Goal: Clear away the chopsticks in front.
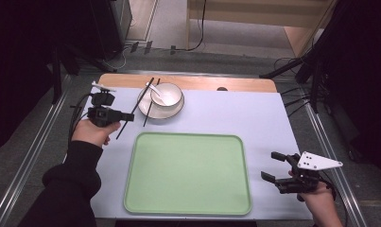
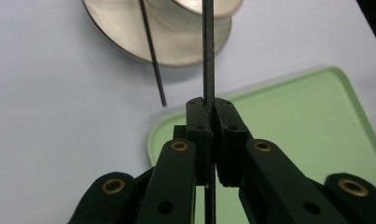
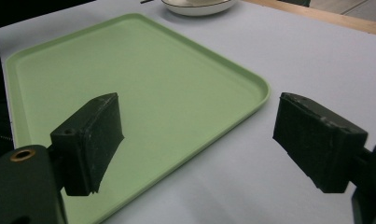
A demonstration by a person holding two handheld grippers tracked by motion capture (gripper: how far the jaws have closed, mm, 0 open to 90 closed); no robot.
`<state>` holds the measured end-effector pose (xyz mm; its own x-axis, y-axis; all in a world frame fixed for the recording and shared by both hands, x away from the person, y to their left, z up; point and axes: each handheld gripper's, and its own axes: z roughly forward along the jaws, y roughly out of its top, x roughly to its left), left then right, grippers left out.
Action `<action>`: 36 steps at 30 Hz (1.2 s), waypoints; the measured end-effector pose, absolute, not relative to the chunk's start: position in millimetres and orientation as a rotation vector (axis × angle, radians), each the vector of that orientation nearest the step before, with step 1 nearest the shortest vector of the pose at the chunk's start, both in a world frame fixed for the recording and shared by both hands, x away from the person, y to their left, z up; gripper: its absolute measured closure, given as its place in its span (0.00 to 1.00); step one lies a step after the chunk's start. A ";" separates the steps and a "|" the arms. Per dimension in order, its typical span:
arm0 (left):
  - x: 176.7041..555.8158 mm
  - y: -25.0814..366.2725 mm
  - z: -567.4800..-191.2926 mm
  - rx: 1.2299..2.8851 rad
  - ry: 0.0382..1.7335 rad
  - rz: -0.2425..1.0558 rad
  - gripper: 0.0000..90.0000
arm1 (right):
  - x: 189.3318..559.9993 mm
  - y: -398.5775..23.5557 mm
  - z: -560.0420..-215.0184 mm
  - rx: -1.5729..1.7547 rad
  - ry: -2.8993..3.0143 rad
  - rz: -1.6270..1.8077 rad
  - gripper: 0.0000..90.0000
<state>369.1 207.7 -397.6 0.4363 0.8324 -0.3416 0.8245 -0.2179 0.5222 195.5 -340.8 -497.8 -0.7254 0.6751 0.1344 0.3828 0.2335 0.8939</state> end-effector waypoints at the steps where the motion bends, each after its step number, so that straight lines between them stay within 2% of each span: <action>1: 363.3 205.9 -401.8 2.045 1.383 0.000 0.96 | 195.3 -340.9 -497.8 0.988 2.231 1.489 0.18; 16: 297.2 192.7 -456.5 2.108 1.380 -0.065 0.96 | 196.3 -338.5 -497.1 0.964 2.242 1.488 0.18; 22: 276.8 193.2 -471.4 2.127 1.403 -0.135 0.96 | 196.4 -337.6 -497.1 0.953 2.250 1.482 0.18; 29: 264.6 186.4 -487.7 2.177 1.430 -0.181 0.95 | 196.9 -336.5 -497.0 0.943 2.259 1.479 0.18; 36: 269.5 177.0 -499.7 2.222 1.433 -0.193 0.95 | 197.7 -334.4 -496.6 0.933 2.272 1.479 0.18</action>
